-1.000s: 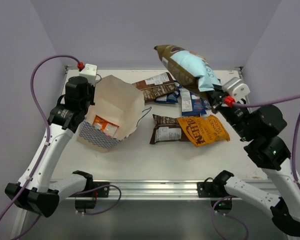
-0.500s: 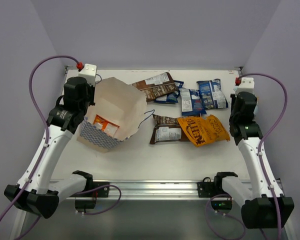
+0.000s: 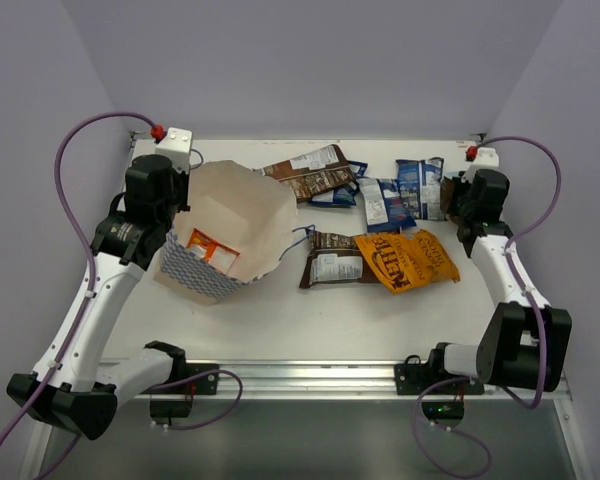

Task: Take the snacks out of the paper bag

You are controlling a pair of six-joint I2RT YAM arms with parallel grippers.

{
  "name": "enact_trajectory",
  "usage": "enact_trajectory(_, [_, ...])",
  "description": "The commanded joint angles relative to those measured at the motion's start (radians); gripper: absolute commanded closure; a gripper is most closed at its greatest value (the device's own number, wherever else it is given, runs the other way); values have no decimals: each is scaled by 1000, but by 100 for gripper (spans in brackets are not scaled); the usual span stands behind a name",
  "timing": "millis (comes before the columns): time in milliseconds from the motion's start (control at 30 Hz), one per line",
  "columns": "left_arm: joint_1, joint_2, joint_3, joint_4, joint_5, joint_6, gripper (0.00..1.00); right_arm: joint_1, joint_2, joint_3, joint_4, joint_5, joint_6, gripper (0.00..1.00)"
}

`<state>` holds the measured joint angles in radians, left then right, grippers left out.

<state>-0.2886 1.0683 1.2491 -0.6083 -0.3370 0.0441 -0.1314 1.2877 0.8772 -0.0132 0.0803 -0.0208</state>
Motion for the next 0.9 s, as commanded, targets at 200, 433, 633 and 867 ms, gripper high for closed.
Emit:
enact_trajectory(200, [0,-31,0,64,-4,-9,100,-2,137,79,234,-407,71,100])
enact_trajectory(433, [2,-51,-5,65,-5,-7,100,-4,101,43,73,-165,73,80])
enact_trajectory(633, [0,-48,6,68,21,3,100,-4,-120,-4,-117,18,157,19])
enact_trajectory(867, [0,-60,-17,94,139,42,100,77,-389,63,-247,-54,163,1])
